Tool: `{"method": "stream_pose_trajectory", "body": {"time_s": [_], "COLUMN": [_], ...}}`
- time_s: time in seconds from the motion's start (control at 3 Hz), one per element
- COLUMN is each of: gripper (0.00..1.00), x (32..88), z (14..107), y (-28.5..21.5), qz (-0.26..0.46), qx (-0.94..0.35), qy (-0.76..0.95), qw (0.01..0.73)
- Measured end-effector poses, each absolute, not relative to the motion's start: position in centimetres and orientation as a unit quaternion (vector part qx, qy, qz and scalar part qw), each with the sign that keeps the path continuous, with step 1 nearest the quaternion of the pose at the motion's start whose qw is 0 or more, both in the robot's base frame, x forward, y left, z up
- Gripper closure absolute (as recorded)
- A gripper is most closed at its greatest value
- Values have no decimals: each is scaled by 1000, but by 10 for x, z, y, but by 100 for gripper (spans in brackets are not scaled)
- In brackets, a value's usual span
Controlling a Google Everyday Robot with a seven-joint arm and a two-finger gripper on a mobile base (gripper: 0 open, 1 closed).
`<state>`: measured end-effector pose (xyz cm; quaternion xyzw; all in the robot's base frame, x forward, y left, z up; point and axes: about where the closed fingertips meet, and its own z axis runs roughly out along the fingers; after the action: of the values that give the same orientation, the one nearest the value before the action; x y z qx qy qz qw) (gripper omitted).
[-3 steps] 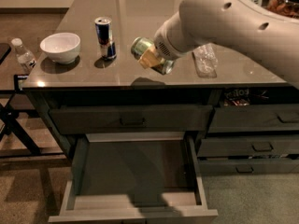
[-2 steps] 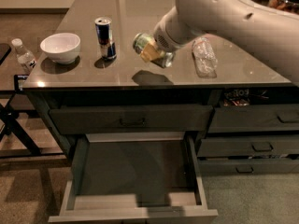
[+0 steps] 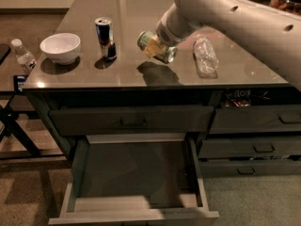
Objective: Pick green can from middle drawer and place on counter
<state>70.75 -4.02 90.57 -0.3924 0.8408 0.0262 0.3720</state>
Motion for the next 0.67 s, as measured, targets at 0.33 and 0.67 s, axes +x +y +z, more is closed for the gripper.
{"method": "stream_pose_trajectory", "body": {"time_s": [0.33,0.67], "gripper": [100,100], "x": [722,727], "z": [888,878], "y": [-37,-35], "qz": [39,46], "qx": [-395,-396], "qy": [844,846], "qw": [361,354]}}
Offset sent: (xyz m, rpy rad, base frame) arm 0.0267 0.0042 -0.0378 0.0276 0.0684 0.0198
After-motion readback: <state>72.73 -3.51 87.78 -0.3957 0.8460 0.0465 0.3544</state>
